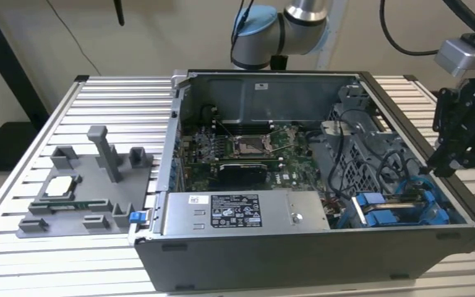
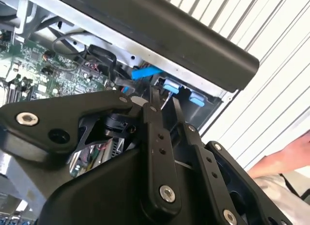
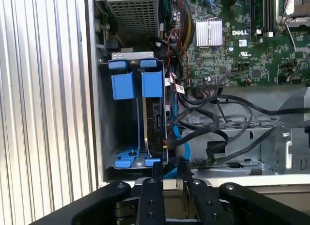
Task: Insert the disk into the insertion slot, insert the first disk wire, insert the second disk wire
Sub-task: 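Insert the second disk wire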
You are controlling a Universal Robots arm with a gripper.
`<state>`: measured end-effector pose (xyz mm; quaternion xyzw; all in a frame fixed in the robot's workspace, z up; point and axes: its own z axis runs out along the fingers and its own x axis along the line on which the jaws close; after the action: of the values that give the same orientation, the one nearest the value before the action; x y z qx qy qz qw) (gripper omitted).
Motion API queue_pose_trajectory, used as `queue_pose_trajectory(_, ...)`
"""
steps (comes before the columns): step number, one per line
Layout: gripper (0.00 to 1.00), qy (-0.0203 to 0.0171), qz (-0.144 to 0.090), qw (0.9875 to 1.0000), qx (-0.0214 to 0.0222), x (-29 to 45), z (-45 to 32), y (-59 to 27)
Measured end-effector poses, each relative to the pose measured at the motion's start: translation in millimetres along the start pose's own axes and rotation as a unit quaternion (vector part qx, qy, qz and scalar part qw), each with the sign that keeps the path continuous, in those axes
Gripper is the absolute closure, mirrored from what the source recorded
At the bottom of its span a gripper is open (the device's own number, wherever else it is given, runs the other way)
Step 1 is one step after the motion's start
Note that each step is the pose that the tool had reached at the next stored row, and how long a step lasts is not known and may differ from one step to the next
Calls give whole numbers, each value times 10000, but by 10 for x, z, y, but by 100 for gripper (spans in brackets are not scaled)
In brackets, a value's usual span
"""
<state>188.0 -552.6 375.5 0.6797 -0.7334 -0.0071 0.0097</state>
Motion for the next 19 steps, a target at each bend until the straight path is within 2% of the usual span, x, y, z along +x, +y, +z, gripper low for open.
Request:
queue_pose_trajectory(3,0,-154,-14,9999,-37,-3,0,-32)
queue_pose_trajectory(4,0,-199,-19,9998,-49,-3,1,-40)
queue_pose_trajectory(5,0,-227,-25,9997,-60,-4,2,-49)
queue_pose_trajectory(8,0,-239,-28,9997,-95,2,14,-61)
queue_pose_trajectory(11,0,-238,-28,9997,-107,2,33,-63)
queue_pose_trajectory(14,0,-255,-29,9996,-118,2,64,-65)
queue_pose_trajectory(17,0,-270,-29,9995,-150,3,86,-65)
queue_pose_trajectory(19,0,-291,-28,9994,-188,5,93,-65)
